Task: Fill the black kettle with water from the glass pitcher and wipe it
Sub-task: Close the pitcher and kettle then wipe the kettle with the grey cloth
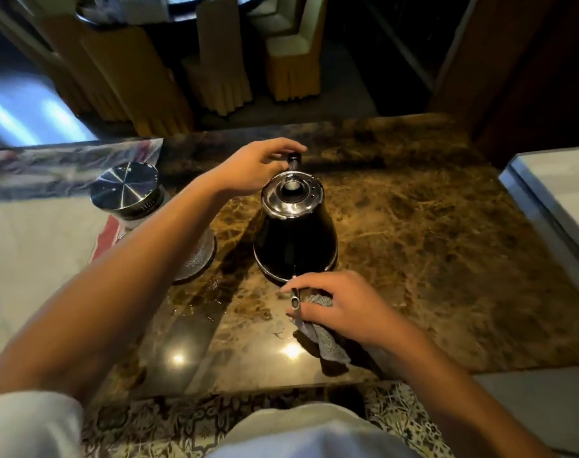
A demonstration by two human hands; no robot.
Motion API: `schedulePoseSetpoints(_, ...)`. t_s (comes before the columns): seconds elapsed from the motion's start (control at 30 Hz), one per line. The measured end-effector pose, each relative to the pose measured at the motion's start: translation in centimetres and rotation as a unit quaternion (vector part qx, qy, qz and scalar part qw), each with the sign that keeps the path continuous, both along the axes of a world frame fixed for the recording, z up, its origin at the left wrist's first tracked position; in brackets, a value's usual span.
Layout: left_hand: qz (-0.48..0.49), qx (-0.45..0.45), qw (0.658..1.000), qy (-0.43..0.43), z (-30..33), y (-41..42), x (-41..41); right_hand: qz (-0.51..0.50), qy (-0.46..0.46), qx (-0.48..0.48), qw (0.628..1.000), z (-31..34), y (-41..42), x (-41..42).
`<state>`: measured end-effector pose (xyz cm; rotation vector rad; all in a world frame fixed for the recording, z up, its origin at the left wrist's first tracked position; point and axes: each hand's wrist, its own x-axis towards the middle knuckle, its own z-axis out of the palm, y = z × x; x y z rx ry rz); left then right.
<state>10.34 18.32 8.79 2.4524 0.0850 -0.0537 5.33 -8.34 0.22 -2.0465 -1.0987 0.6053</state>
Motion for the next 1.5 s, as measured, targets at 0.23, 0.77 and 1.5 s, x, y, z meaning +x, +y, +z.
schedulePoseSetpoints(0.23,-0.07,-0.008,0.997,-0.009,-0.9,1.1,0.3,-0.067,0.016,0.034,0.997,-1.0,0.5,-1.6)
schedulePoseSetpoints(0.77,0.011,0.11,0.985,-0.132,-3.1,0.2,-6.1,-0.127,0.078,0.066,0.987,-0.1,-7.5,0.4)
schedulePoseSetpoints(1.5,-0.001,0.045,0.979,-0.196,-6.4,-3.1,-17.4,-0.117,-0.07,-0.013,0.99,0.8,-0.2,17.1)
